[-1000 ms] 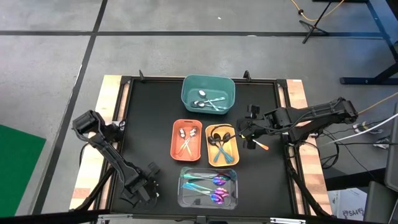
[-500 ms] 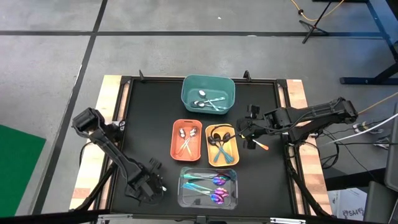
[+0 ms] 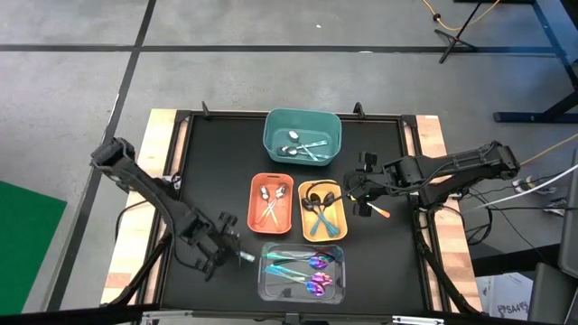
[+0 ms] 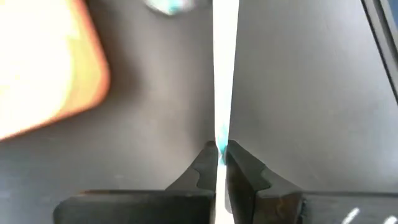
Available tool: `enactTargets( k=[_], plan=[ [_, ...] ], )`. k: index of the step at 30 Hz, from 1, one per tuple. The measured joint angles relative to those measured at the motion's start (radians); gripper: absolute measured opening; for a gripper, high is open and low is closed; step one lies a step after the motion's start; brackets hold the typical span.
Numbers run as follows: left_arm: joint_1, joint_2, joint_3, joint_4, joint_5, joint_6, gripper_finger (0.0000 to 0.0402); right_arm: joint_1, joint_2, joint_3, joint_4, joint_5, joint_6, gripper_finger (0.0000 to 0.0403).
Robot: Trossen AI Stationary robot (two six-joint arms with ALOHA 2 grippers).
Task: Sort silverware by color (type)
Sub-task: Put the white patterned spoon into the green bin
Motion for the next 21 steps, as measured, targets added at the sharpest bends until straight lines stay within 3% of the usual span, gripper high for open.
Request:
enactTargets(
  k=[10, 21],
  plan=[
    [0.194, -0.157, 0.000, 0.084, -0.107, 0.165, 0.0008, 0.000, 0.000, 0.000, 0.001, 0.000, 0.000, 0.0057],
    [0.462, -0.183, 0.000, 0.214, -0.096, 0.487, 0.0008, 0.000, 0.000, 0.000, 0.058, 0.000, 0.000, 0.0057]
  ],
)
